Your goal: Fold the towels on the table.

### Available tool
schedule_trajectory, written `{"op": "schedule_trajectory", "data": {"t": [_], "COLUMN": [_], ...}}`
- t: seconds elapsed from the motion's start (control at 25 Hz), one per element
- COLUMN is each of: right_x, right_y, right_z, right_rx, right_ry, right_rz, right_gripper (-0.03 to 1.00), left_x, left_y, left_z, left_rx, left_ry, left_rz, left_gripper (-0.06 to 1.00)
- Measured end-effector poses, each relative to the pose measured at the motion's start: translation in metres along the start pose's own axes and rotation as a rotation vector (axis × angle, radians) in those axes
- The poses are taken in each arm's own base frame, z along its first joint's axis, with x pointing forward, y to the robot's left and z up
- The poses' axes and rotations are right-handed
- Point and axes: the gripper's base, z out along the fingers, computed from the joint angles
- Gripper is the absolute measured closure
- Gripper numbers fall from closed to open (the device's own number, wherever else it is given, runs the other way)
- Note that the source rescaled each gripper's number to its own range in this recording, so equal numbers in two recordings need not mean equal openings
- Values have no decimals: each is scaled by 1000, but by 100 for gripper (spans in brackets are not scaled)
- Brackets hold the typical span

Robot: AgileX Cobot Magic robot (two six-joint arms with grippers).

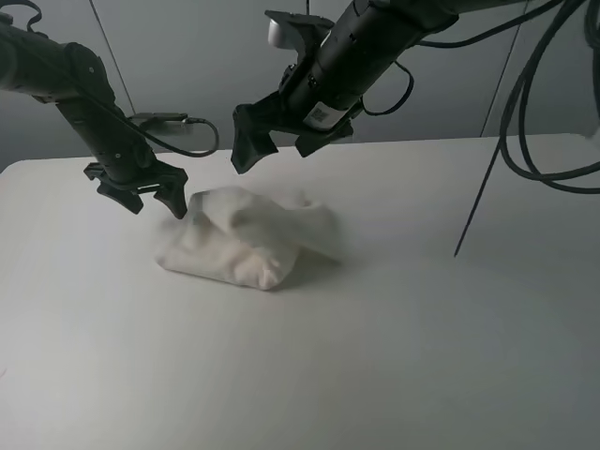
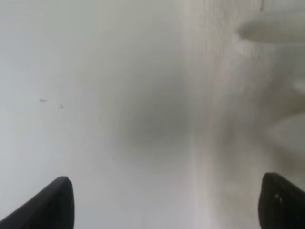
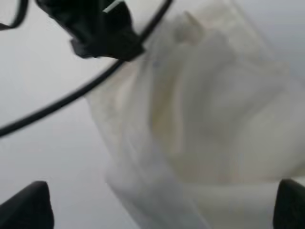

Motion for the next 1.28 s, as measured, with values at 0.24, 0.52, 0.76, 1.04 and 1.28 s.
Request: {"op": "schedule_trajectory", "data": {"t": [0.24, 0.52, 0.76, 1.04, 1.28], "right_x": [1, 6, 19, 21, 36], "right_y": [-2, 3, -4, -4, -8], "right_z": [-40, -80, -95, -112, -99], "right_rx": [156, 242, 358, 407, 403], "right_ry": [2, 8, 138, 135, 207], "right_rz": [-68, -101, -95, -115, -123], "right_gripper": [-3, -3, -3, -3, -3], "left_x": [0, 7, 15, 22, 24], "left_y": [2, -1, -5, -9, -8], "left_z": [-38, -81, -118, -154, -155], "left_rx": [-66, -94, -109, -134, -137], "left_ry": [-51, -86, -126, -221, -206], "left_rz": [59, 80, 89, 100, 101], "left_gripper": [-6, -6, -6, -6, -6]}}
